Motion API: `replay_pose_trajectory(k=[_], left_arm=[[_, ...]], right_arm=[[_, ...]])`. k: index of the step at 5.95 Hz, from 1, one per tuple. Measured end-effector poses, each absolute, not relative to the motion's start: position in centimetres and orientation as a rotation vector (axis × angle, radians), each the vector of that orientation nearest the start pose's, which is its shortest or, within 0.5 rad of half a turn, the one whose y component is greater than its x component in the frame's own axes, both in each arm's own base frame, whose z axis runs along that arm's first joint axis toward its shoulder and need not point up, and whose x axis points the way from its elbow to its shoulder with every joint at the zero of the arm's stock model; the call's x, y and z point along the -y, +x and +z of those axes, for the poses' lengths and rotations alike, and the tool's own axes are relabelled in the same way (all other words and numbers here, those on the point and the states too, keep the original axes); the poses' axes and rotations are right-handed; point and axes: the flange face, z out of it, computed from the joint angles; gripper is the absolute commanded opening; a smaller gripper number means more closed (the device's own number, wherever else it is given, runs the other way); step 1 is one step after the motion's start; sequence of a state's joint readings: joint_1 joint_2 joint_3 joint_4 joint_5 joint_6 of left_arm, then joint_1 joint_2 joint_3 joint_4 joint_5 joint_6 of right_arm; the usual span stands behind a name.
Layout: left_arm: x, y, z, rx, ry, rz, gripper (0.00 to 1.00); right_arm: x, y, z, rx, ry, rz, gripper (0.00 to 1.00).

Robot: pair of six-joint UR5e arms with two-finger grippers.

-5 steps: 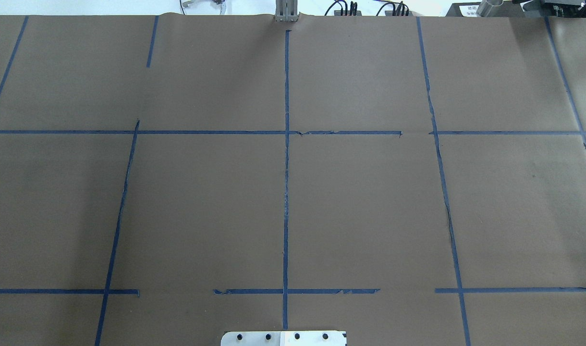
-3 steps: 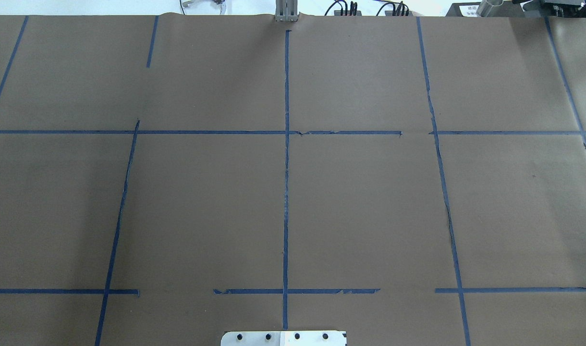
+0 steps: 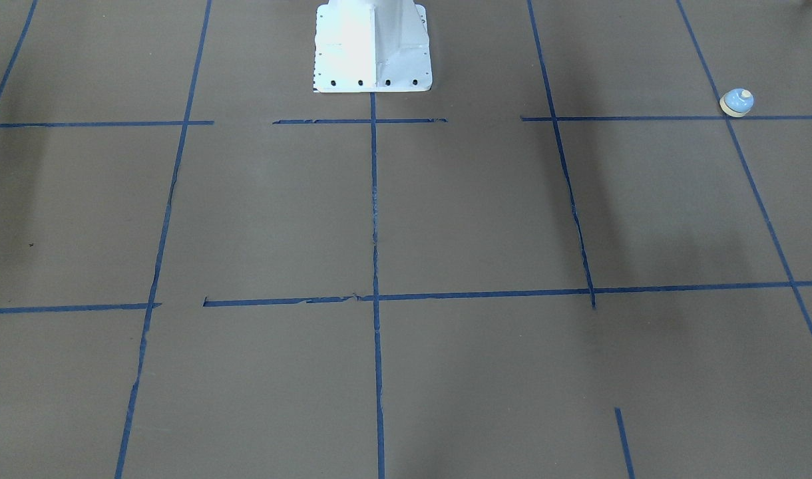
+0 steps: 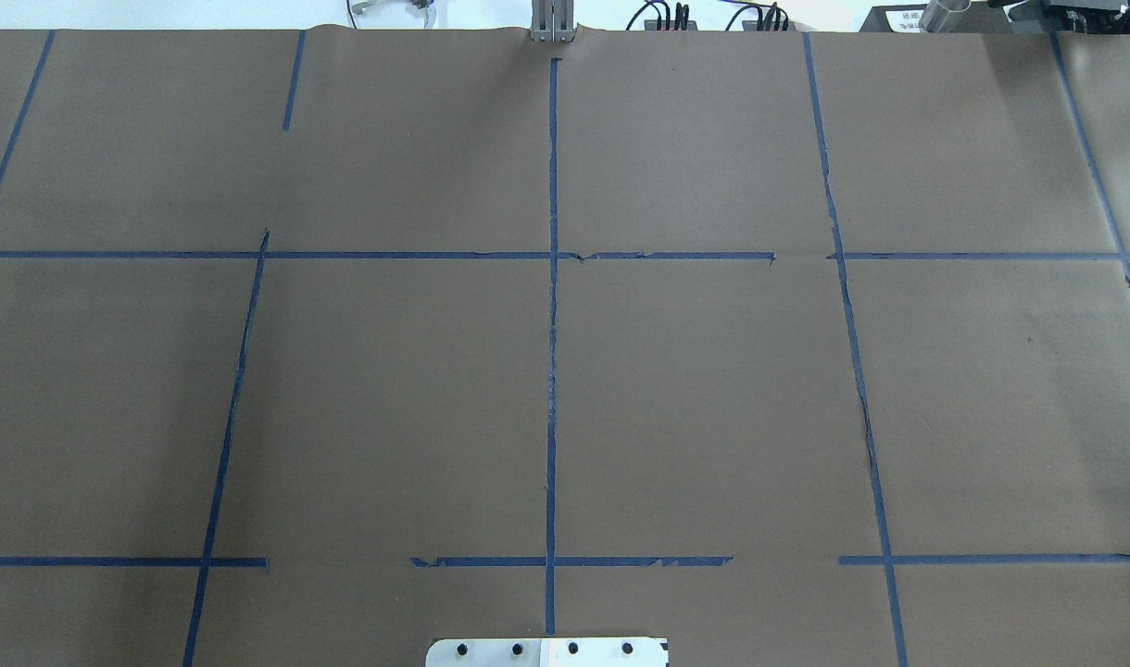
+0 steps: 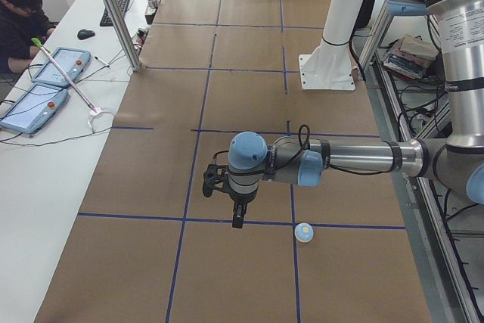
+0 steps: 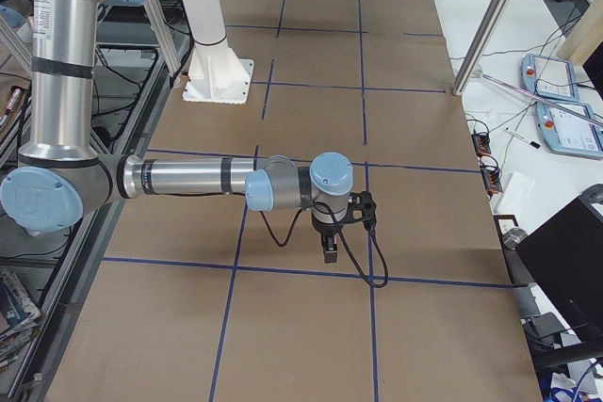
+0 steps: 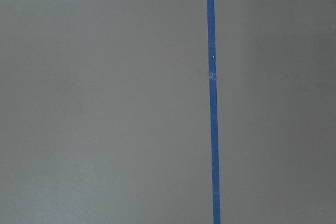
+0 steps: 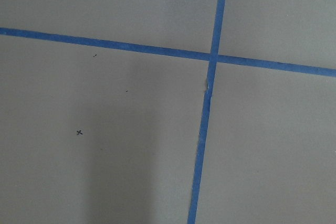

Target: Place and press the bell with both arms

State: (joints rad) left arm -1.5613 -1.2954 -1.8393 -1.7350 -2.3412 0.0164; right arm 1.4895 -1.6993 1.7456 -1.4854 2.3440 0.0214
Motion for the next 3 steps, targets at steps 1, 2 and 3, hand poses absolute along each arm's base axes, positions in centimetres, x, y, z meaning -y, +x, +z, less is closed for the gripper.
replay_pose_trajectory(k=[1,2,3], left_arm=[[38.0,-5.7,62.4,-0.797,0.213,0.116,1.0],[37.7,-4.4,61.9,-0.86,0.238,0.142,1.0],[37.3,-1.6,62.1,-0.912,0.177,0.137,1.0]], right_arm=[[44.8,2.7,62.2,0.778,0.087,-0.109,1.0],[44.5,2.8,62.1,0.779,0.089,-0.11,1.0],[43.9,2.8,62.0,0.779,0.089,-0.11,1.0]])
